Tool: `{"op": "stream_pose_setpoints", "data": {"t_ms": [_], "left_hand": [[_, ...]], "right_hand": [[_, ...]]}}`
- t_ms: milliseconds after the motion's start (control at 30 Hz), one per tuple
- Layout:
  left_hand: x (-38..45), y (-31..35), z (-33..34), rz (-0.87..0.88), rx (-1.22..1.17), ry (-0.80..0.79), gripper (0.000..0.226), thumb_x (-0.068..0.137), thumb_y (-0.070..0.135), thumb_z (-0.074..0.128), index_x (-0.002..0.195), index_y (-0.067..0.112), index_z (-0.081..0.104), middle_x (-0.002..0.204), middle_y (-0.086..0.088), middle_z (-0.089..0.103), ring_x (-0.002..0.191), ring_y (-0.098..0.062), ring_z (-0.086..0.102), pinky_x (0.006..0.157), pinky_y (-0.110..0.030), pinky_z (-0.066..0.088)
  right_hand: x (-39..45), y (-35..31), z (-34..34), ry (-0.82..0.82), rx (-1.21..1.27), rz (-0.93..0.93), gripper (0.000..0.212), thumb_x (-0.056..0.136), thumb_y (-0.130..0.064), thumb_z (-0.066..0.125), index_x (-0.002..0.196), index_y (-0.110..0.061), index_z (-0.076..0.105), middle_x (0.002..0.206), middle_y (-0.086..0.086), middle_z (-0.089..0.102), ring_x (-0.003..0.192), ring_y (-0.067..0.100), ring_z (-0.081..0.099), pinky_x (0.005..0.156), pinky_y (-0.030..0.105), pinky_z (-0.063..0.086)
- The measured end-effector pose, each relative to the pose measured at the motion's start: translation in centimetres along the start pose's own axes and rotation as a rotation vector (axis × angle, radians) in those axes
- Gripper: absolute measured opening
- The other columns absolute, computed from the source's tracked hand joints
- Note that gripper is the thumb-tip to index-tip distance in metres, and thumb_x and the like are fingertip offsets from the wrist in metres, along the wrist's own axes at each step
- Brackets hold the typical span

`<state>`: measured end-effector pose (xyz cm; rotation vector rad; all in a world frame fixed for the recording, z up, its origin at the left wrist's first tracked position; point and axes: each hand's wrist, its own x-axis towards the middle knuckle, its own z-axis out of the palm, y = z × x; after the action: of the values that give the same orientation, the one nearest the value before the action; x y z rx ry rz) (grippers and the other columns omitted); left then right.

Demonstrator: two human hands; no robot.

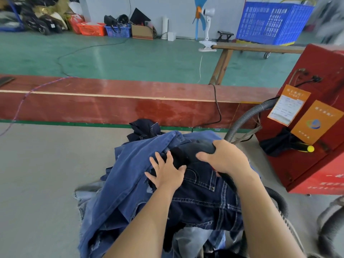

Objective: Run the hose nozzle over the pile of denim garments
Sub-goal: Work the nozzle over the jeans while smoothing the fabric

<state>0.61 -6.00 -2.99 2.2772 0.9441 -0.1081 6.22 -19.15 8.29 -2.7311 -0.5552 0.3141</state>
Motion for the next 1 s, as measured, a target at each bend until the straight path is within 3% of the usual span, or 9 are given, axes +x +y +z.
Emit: {"op": "stream_pose_setpoints", "data": {"t_ms": [100, 267, 367, 467, 567, 667, 800, 900, 1000], "left_hand": [[-0.1, 0.0, 0.0, -0.014, 0.000, 0.013, 0.081, 0.096, 0.048, 0.048, 0.155, 0.025, -0.003, 0.161, -0.002, -0.019, 0.145, -0.027, -0.024, 0.113, -0.063, -0.003], [-0.2, 0.2, 0.0, -0.038, -0.004, 0.032, 0.086, 0.096, 0.051, 0.045, 0.154, 0.018, -0.009, 0.161, -0.001, -0.019, 0.146, -0.025, -0.023, 0.114, -0.061, -0.002], [-0.5, 0.1, -0.2, -0.029, 0.005, 0.020, 0.088, 0.096, 0.054, 0.044, 0.153, 0.016, -0.011, 0.161, -0.001, -0.019, 0.146, -0.025, -0.023, 0.114, -0.061, -0.002], [-0.7, 0.0, -0.3, -0.006, -0.044, 0.008, 0.090, 0.095, 0.053, 0.046, 0.153, 0.013, -0.011, 0.161, -0.002, -0.019, 0.146, -0.025, -0.023, 0.113, -0.061, -0.004], [-0.8, 0.1, -0.5, -0.016, -0.039, 0.006, 0.090, 0.095, 0.053, 0.046, 0.153, 0.012, -0.010, 0.161, -0.002, -0.019, 0.146, -0.025, -0.023, 0.113, -0.061, -0.004], [-0.8, 0.4, -0.6, -0.022, -0.037, -0.001, 0.090, 0.096, 0.051, 0.047, 0.153, 0.012, -0.010, 0.161, -0.001, -0.019, 0.146, -0.025, -0.023, 0.113, -0.061, -0.004], [-1.0, 0.4, -0.5, -0.034, -0.007, 0.013, 0.089, 0.096, 0.051, 0.046, 0.153, 0.011, -0.010, 0.161, -0.002, -0.018, 0.146, -0.025, -0.022, 0.114, -0.061, -0.002], [-1.1, 0.6, -0.6, -0.053, 0.003, 0.017, 0.088, 0.097, 0.052, 0.044, 0.153, 0.011, -0.010, 0.161, -0.002, -0.019, 0.146, -0.025, -0.022, 0.114, -0.061, -0.002], [-1.4, 0.4, -0.6, -0.032, 0.007, 0.021, 0.089, 0.096, 0.055, 0.044, 0.154, 0.010, -0.007, 0.161, -0.002, -0.016, 0.147, -0.024, -0.019, 0.115, -0.058, 0.000]], "right_hand": [[0.3, -0.5, 1.0, -0.072, -0.108, -0.020, 0.038, 0.085, -0.051, 0.061, 0.100, -0.017, 0.054, 0.070, -0.007, 0.054, 0.064, 0.015, 0.055, 0.048, 0.027, 0.032], [0.8, -2.9, 3.9, 0.051, -0.051, -0.069, 0.038, 0.091, -0.046, 0.056, 0.111, -0.015, 0.053, 0.094, -0.001, 0.062, 0.080, 0.020, 0.057, 0.058, 0.028, 0.037], [0.9, -3.4, 3.2, 0.149, 0.153, -0.067, 0.033, 0.091, -0.047, 0.055, 0.106, -0.017, 0.051, 0.082, -0.004, 0.056, 0.076, 0.020, 0.056, 0.053, 0.028, 0.035], [0.6, -2.4, 1.0, 0.267, 0.177, -0.039, 0.034, 0.089, -0.049, 0.057, 0.093, -0.017, 0.050, 0.070, -0.007, 0.054, 0.068, 0.020, 0.056, 0.047, 0.024, 0.030], [0.1, -1.0, 0.1, 0.122, 0.100, 0.011, 0.035, 0.089, -0.048, 0.058, 0.084, -0.016, 0.048, 0.062, -0.002, 0.058, 0.059, 0.017, 0.059, 0.047, 0.025, 0.035], [0.2, -0.7, 0.4, -0.050, -0.058, 0.026, 0.037, 0.088, -0.049, 0.059, 0.097, -0.014, 0.051, 0.068, -0.003, 0.058, 0.063, 0.016, 0.057, 0.049, 0.027, 0.035], [0.6, -2.0, 2.5, 0.021, -0.181, -0.028, 0.038, 0.089, -0.047, 0.058, 0.108, -0.014, 0.054, 0.073, -0.005, 0.052, 0.072, 0.020, 0.054, 0.047, 0.027, 0.029], [0.9, -3.2, 3.9, 0.051, -0.051, -0.048, 0.037, 0.092, -0.044, 0.055, 0.112, -0.013, 0.052, 0.096, 0.001, 0.064, 0.083, 0.022, 0.059, 0.057, 0.029, 0.036], [1.0, -3.4, 3.2, 0.150, 0.169, -0.041, 0.033, 0.092, -0.046, 0.056, 0.103, -0.016, 0.051, 0.083, -0.004, 0.058, 0.076, 0.021, 0.056, 0.054, 0.028, 0.035]]}}
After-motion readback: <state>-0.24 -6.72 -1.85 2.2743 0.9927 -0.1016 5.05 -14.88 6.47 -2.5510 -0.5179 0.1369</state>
